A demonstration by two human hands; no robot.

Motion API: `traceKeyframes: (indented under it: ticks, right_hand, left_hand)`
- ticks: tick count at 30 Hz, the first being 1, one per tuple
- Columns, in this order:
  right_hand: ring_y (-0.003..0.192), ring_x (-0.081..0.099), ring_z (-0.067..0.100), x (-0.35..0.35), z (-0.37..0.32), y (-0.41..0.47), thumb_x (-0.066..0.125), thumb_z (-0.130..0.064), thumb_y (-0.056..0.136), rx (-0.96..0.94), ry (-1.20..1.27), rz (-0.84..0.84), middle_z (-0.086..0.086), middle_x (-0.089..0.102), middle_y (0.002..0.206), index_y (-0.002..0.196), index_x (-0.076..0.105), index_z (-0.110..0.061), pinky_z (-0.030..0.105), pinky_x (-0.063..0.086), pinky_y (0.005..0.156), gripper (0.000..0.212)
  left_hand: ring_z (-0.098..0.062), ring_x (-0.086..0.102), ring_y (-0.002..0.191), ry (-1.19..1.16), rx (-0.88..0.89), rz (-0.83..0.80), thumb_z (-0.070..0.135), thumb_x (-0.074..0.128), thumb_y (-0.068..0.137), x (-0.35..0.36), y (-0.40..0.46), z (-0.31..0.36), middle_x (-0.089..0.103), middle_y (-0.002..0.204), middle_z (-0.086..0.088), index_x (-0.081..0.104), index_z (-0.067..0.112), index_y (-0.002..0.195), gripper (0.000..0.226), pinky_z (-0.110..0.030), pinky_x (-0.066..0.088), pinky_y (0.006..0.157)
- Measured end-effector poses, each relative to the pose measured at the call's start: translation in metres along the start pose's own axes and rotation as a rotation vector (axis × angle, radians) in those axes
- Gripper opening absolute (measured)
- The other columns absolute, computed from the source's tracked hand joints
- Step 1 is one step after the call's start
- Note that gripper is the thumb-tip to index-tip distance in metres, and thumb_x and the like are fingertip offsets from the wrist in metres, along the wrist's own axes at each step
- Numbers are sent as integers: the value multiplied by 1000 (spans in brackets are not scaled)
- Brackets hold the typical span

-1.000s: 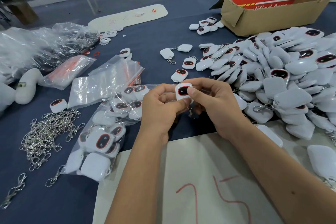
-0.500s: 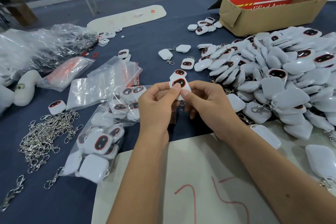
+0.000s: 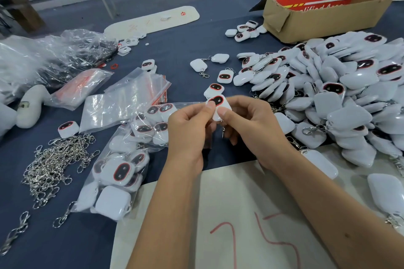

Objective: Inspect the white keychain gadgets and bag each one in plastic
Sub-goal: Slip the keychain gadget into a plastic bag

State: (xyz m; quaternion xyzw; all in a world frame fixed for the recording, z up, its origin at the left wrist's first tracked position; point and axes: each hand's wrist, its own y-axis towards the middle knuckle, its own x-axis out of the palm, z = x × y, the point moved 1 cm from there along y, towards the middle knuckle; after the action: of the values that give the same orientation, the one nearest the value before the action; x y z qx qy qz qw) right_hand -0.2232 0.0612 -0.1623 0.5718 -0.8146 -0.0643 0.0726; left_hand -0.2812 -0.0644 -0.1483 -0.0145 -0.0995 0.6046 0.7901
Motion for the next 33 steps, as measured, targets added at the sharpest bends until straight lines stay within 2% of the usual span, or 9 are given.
traceKeyframes:
  ticks: [2, 6, 11, 13, 16, 18, 21, 25, 33]
  right_hand:
    - [54, 59, 18, -1, 0, 0, 69, -19, 97, 15, 38, 14, 8, 66, 67, 121, 67, -22, 26, 45, 45, 25]
    - [48, 56, 17, -2, -2, 0, 70, -15, 99, 12, 39, 9, 6, 65, 61, 121, 69, -15, 25, 44, 44, 22]
    - [51, 58, 15, -1, -3, -1, 70, -11, 98, 2, 27, 31, 0, 65, 63, 120, 70, -15, 25, 46, 45, 22]
    - [54, 58, 14, 0, -2, 0, 67, -9, 98, -8, 24, 85, -2, 63, 64, 119, 70, -19, 26, 47, 46, 23]
    - [55, 58, 10, -2, -2, 2, 67, -9, 98, -15, 38, 186, -5, 64, 66, 109, 72, -25, 23, 47, 46, 19]
    - [58, 58, 8, -3, -2, 4, 65, -11, 100, -8, 70, 228, -6, 67, 70, 106, 75, -23, 22, 47, 47, 16]
    - [64, 65, 12, -4, -1, 5, 61, -9, 102, 12, 95, 271, -1, 70, 72, 103, 75, -23, 22, 49, 49, 21]
    - [54, 63, 10, -3, 3, 6, 60, -7, 103, 35, 17, 296, -2, 70, 69, 105, 75, -20, 22, 46, 44, 20]
    - [60, 54, 12, -1, 2, 5, 64, -11, 100, -9, -150, 253, -10, 65, 65, 100, 78, -28, 25, 45, 60, 22]
  left_hand:
    - [-11, 52, 58, -50, -48, -12, 13, 63, 101, 0, 0, 0, 59, 78, -12, 76, 2, 92, 19, -20, 44, 54]
    - [-8, 58, 57, -121, -107, -2, 6, 62, 100, 0, 3, 0, 69, 76, -5, 77, 0, 104, 17, -15, 50, 54]
    - [-10, 59, 57, -85, -85, 34, 8, 62, 99, 1, 0, 2, 71, 71, -3, 79, 9, 91, 19, -18, 50, 52]
    - [-13, 60, 60, 86, 64, 111, 14, 65, 98, 2, -1, 1, 72, 71, 1, 79, 15, 87, 18, -27, 52, 57]
    - [-10, 65, 75, 550, 338, 258, 28, 74, 91, 2, -4, 0, 71, 80, 10, 71, 24, 88, 6, -32, 54, 75]
    - [-14, 61, 88, 827, 350, 282, 35, 79, 85, 2, -7, -2, 64, 97, 10, 62, 25, 96, 22, -31, 48, 79]
    - [-21, 57, 96, 973, 298, 296, 32, 79, 83, 1, -6, -4, 57, 109, 2, 56, 22, 103, 33, -32, 43, 82]
    - [-23, 63, 86, 934, 270, 328, 20, 66, 89, -3, -7, 2, 68, 87, 2, 65, 19, 86, 3, -38, 50, 82]
    - [-21, 65, 73, 826, 235, 328, 9, 62, 83, -9, -6, 10, 68, 65, 5, 71, 17, 66, 21, -37, 54, 73]
